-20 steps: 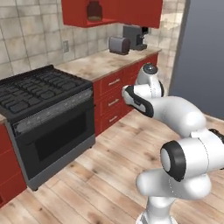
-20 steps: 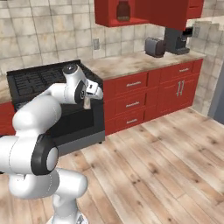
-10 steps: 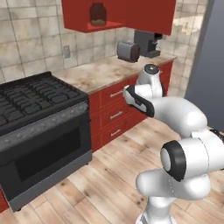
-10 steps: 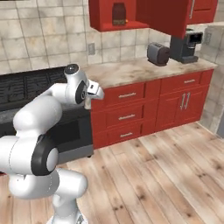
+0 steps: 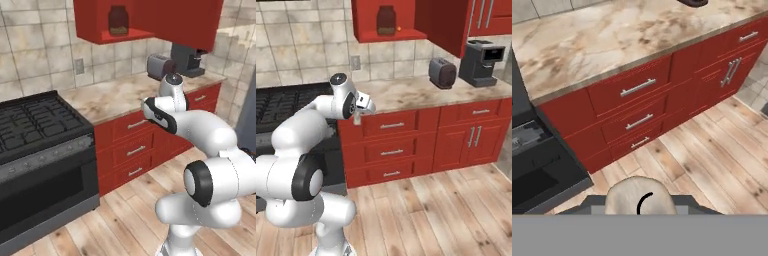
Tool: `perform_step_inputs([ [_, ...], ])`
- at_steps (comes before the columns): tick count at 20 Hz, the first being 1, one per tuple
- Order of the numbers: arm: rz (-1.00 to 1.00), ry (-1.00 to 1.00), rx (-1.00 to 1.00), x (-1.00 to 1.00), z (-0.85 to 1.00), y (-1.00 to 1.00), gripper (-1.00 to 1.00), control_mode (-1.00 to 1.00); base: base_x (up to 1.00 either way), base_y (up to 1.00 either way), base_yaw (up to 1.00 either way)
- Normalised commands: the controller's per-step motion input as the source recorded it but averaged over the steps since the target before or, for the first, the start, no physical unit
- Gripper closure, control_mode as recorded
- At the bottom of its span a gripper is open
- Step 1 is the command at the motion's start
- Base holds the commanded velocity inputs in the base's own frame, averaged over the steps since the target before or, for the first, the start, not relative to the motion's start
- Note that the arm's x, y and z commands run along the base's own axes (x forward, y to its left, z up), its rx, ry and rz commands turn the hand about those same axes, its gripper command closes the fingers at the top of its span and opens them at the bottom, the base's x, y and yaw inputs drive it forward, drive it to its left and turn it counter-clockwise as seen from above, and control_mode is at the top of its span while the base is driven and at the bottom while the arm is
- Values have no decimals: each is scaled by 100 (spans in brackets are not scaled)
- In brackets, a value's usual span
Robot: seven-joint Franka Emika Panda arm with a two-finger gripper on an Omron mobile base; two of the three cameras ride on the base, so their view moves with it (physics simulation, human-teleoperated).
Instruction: Pick the candle and jar from the dining table and place them in the open cabinet. Close the cabinet after placing the objects.
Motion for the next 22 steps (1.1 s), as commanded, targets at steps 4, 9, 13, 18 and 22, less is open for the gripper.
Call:
perform_step_inputs([
  [4,0,0,0,0,0,0,100,100,76,-62,33],
  [9,0,0,0,0,0,0,100,100,36,-60,37],
  [13,0,0,0,0,0,0,100,100,17,-61,42],
  [18,0,0,0,0,0,0,100,100,29,-76,36],
  [22,0,0,0,0,0,0,100,100,39,-94,30],
])
